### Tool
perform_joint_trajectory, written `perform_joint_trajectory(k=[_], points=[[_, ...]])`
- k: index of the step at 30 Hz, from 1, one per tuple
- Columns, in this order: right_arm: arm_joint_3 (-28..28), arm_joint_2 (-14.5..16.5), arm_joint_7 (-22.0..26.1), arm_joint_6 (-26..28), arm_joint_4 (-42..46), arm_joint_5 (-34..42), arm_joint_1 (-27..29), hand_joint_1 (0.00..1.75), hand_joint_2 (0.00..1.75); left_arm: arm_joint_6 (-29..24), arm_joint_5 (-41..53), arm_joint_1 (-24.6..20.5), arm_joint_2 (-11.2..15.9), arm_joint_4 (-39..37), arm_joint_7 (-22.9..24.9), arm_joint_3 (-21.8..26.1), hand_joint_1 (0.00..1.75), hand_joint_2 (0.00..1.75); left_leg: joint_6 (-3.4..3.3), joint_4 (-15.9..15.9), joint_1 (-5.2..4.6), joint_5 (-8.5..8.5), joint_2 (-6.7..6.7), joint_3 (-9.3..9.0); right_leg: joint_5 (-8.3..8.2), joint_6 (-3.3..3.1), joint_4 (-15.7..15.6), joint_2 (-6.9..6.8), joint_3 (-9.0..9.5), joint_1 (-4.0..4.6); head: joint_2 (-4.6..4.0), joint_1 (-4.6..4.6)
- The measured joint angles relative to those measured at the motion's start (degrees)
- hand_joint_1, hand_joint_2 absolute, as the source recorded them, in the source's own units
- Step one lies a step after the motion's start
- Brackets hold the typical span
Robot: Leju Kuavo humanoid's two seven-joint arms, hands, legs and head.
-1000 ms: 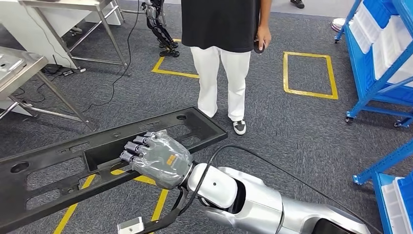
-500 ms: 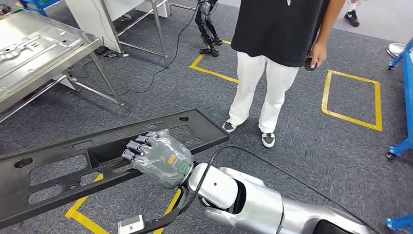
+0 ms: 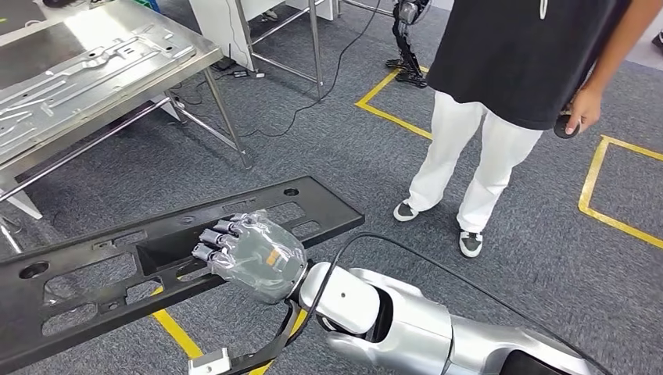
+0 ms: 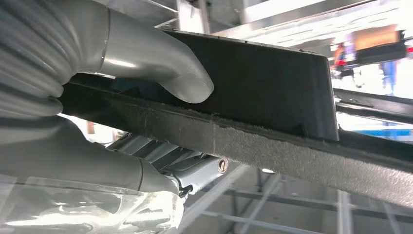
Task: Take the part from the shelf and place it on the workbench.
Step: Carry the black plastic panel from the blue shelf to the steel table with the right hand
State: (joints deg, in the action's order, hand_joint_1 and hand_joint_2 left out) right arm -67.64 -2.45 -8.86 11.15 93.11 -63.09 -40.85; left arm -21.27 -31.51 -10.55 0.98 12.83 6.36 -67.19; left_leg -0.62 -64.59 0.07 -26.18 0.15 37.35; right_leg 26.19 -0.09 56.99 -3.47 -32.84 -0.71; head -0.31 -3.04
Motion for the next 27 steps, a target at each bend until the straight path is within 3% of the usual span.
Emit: perform_joint_trajectory(k=[2,3,4,6,8,10,12,13,15,17,19,21,23,25,27], points=[[0.0,0.0,0.0,0.0,0.0,0.0,-0.1,1.75,1.75,0.0,0.0,0.4,0.0,0.0,0.1,0.0,0.0,1.75,-1.09,7.1,-0.93,2.43,3.08,-3.45,0.44,0.19,-0.1,-1.21,0.62,0.3,0.01,0.02],[0.0,0.0,0.0,0.0,0.0,0.0,-0.1,1.75,1.75,0.0,0.0,0.5,0.1,0.0,0.1,0.0,0.0,1.75,-1.54,8.7,-1.4,2.66,4.16,-4.18,0.55,0.34,-0.2,-1.8,0.72,0.4,0.01,0.02],[0.0,0.0,0.0,0.0,0.0,0.1,-0.1,1.75,1.75,0.0,0.0,0.6,0.1,0.0,0.2,0.0,0.0,1.75,-1.83,9.2,-1.78,2.42,4.42,-4.3,0.63,0.55,-0.3,-2.47,0.76,0.48,0.01,0.03],[0.0,0.1,0.0,0.0,0.0,0.2,-0.2,1.75,1.75,0.0,0.0,0.7,0.1,0.0,0.3,0.0,0.0,1.75,-2.14,9.8,-1.62,2.68,2.88,-4.52,0.97,1.1,-0.3,-3.48,1.04,0.49,0.01,0.03],[0.0,0.3,0.2,0.1,-0.1,0.4,-0.4,1.75,1.75,0.0,0.0,0.7,0.1,0.0,0.4,0.0,0.0,1.75,-2.5,10.6,-1.02,2.98,1.31,-5.27,2.37,1.67,2.0,-1.34,0.41,0.41,0.01,0.11],[0.0,0.3,0.5,0.2,-0.3,0.5,-0.4,1.75,1.75,0.0,0.1,0.6,0.1,0.0,0.6,0.0,0.0,1.75,-2.87,10.9,-0.63,2.99,-0.16,-5.81,5.26,2.02,8.9,2.06,-3.08,0.27,0.01,0.25],[0.0,0.2,0.7,0.2,-0.4,0.6,-0.2,1.75,1.75,0.1,0.1,0.6,0.0,0.0,0.6,0.0,0.0,1.75,-3.03,10.9,-0.45,2.88,-1.93,-5.94,6.99,2.27,15.7,3.08,-7.27,0.15,0.01,0.32],[0.0,0.2,0.6,0.2,-0.5,0.6,-0.1,1.75,1.75,0.1,0.1,0.6,0.0,0.0,0.6,0.0,0.0,1.75,-2.95,10.9,-0.33,2.81,-2.93,-6.03,6.3,2.41,16.3,3.17,-8.12,0.07,0.01,0.33],[-0.1,0.2,0.7,0.2,-0.6,0.7,-0.1,1.75,1.75,0.1,0.1,0.6,0.0,0.0,0.5,0.0,0.0,1.75,-2.53,10.7,0.04,2.5,-4.88,-6.32,2.21,2.76,11.0,3.81,-6.47,-0.3,0.0,0.34],[-0.1,0.2,0.8,0.2,-0.7,0.7,-0.3,1.75,1.75,0.1,0.0,0.4,0.0,0.0,0.4,0.0,0.0,1.75,-1.77,9.9,0.23,1.85,-6.56,-6.15,-1.31,3.06,3.5,6.73,-3.34,-1.06,0.01,0.35],[-0.1,0.2,0.9,0.2,-0.8,0.8,-0.3,1.75,1.75,0.1,0.0,0.3,0.0,0.0,0.4,0.1,0.0,1.75,-1.04,9.4,0.39,1.43,-7.91,-5.56,-1.87,2.7,0.4,8.56,-2.1,-1.31,0.02,0.37],[-0.1,0.3,1.0,0.2,-0.9,0.9,-0.3,1.75,1.75,0.0,0.1,0.4,0.0,0.0,0.4,0.1,0.0,1.75,-0.5,9.4,0.74,1.35,-8.86,-5.16,-1.64,1.82,0.3,7.36,-1.99,-1.09,0.02,0.38],[-0.1,0.6,1.0,0.1,-0.9,1.0,-0.5,1.75,1.75,-0.1,0.1,0.5,0.0,0.0,0.4,0.3,0.0,1.75,0.04,7.5,0.69,0.34,-6.66,-4.08,-1.49,1.03,0.1,5.91,-1.69,-1.14,0.01,0.17],[-0.1,0.7,1.0,0.1,-0.9,1.1,-0.7,1.75,1.75,-0.1,0.1,0.4,0.0,0.0,0.5,0.4,0.0,1.75,0.56,0.8,0.53,-2.38,-2.92,-0.65,-1.16,0.47,0.1,4.34,-1.31,-1.04,0.01,-0.09],[-0.1,0.6,1.0,0.0,-1.1,1.1,-0.7,1.75,1.75,0.0,0.0,0.2,0.0,0.0,0.5,0.5,0.0,1.75,0.85,-6.5,0.59,-4.46,-1.59,3.25,-0.72,0.23,0.1,2.64,-0.93,-0.82,0.0,-0.14]])
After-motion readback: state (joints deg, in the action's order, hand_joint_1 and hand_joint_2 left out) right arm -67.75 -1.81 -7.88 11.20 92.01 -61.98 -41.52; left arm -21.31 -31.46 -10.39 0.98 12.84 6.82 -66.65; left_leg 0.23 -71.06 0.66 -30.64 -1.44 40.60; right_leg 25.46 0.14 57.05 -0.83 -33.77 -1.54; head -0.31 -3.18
